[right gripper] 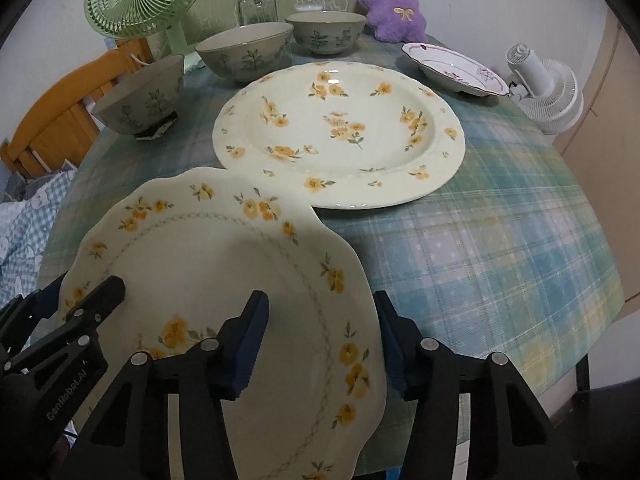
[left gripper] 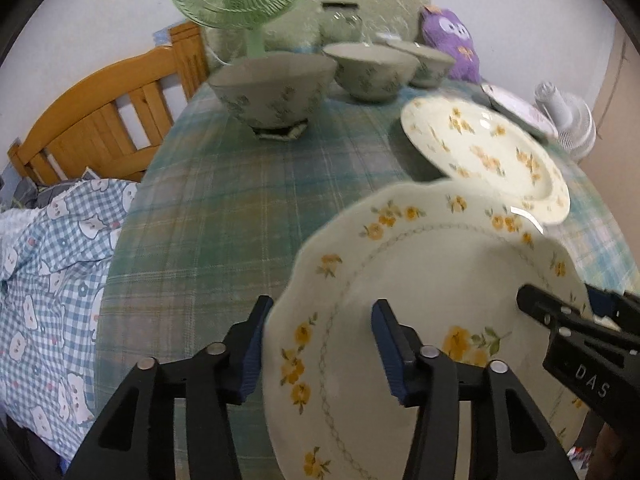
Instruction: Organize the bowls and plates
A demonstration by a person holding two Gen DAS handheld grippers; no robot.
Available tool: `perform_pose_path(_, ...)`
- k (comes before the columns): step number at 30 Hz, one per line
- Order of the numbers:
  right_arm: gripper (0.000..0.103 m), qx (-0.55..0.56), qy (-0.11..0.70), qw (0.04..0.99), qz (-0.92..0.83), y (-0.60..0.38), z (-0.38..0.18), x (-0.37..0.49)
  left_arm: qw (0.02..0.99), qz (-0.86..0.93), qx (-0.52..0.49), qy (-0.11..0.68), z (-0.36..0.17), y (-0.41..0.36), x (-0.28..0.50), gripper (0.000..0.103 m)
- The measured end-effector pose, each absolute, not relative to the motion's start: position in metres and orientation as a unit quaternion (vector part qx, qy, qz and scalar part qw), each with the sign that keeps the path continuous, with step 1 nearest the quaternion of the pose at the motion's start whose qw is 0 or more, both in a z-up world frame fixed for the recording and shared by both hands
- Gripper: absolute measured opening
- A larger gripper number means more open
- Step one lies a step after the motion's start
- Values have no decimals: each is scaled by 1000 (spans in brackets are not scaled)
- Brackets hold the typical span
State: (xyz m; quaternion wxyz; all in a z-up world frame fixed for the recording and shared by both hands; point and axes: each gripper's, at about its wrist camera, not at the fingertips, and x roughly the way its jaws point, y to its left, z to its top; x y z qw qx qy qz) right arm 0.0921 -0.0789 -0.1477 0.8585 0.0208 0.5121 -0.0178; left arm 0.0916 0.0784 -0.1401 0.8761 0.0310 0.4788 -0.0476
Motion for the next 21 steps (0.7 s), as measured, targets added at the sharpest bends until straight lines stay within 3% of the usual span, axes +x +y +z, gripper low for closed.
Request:
perform_pose_path(12,56,21,520,854,-23,-74,-137,92,862,-59,3,503,-140,87,99,56)
perform_pose_path(21,56,21,530,847,-35,-76,-106,92,863,-67,12,501,-106,82,97,56)
